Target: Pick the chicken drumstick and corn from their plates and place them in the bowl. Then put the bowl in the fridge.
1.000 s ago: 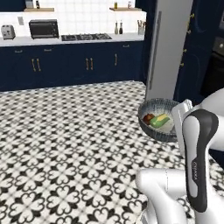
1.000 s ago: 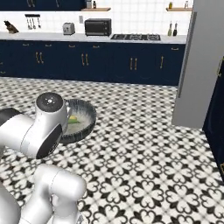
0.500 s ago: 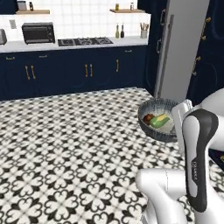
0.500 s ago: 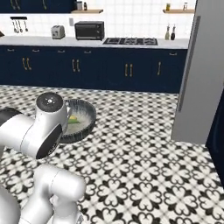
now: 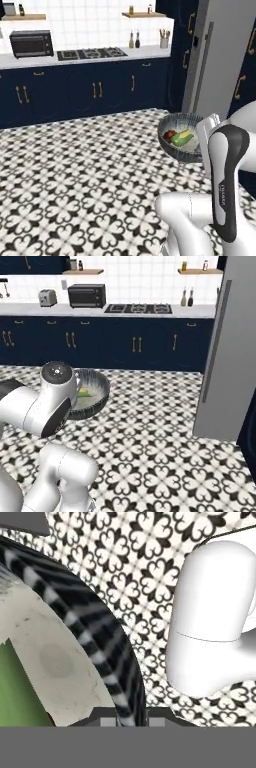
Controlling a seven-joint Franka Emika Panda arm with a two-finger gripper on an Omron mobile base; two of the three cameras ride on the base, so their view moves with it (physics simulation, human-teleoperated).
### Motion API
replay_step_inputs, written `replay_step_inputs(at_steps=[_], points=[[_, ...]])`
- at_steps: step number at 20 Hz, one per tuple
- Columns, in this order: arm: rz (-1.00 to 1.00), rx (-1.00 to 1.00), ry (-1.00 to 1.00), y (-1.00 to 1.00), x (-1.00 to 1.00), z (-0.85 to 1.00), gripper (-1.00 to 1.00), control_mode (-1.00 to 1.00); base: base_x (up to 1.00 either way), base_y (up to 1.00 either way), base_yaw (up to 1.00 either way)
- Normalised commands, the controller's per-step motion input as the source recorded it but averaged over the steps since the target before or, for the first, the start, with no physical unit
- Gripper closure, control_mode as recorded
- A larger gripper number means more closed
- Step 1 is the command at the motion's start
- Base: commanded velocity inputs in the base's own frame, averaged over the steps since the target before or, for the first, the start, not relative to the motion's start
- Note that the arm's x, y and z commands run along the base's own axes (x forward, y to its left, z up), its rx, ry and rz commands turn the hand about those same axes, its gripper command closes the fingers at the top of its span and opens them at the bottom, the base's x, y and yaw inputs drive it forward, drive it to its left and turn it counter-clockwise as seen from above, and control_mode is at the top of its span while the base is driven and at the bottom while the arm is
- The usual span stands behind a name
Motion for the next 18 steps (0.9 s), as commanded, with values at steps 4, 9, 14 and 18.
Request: replay_step_inputs(at_steps=[4,9,14,18], points=[[0.0,0.0,0.0,0.0,0.0,0.0,1.0,1.0,1.0,0.15,-0.29],[0.0,0.0,0.0,0.0,0.0,0.0,1.0,1.0,1.0,0.37,-0.47],[0.0,0.0,0.0,0.0,0.0,0.0,1.0,1.0,0.78,0.75,-0.59],[0.0,0.0,0.0,0.0,0.0,0.0,1.0,1.0,0.72,0.8,-0.63]])
